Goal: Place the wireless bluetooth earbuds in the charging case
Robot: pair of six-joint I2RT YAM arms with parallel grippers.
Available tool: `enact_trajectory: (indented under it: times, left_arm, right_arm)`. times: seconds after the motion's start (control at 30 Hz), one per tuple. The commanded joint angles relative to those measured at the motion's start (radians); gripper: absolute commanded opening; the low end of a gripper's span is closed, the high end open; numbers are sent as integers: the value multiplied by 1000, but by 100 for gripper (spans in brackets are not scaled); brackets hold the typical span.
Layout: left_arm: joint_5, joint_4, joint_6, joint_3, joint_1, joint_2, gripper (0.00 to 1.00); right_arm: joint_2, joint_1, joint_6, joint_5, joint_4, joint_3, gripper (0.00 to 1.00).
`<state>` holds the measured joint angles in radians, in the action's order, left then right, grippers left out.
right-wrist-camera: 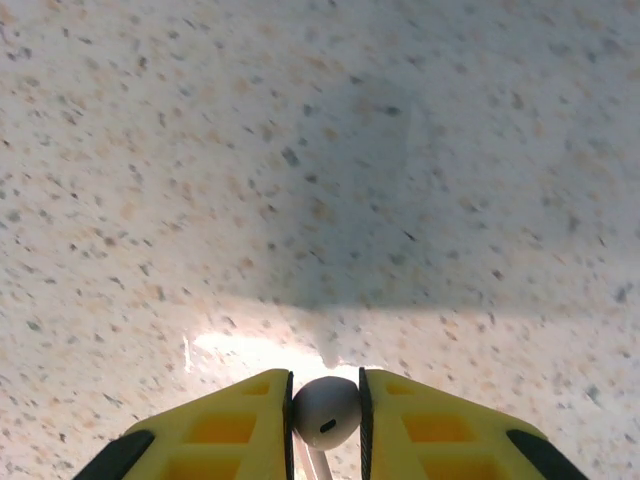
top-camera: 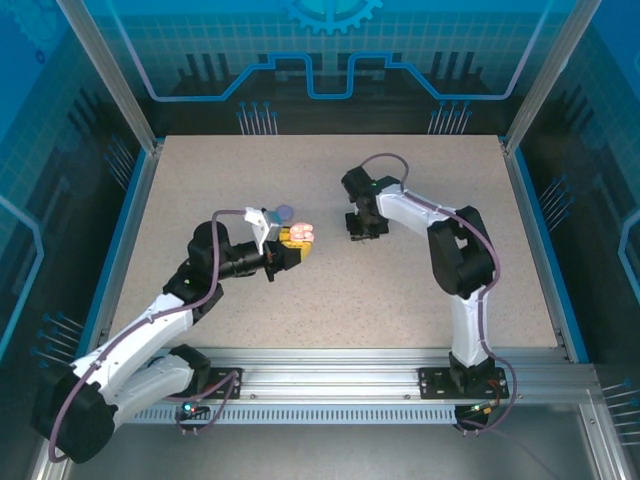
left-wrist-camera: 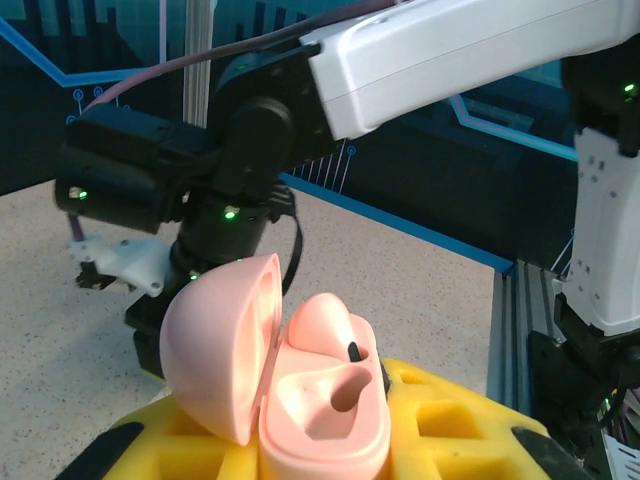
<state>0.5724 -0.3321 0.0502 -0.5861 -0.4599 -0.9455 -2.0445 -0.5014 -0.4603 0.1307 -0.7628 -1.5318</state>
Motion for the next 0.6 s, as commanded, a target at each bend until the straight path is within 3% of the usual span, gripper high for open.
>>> enact_trajectory:
  times: [0.0,0.27,0.57]
  left_arm:
    - [1,-55,20,5,4,-17,17]
    - [6,-61,17,-14,0,-42,17]
    - [1,-55,12,-22,-6,-46,18]
  right_arm:
    - [67,6,-50,20,67,90,23]
    - [96,8,-63,6,82,202,24]
    - [37,2,23,10,-58,124,38]
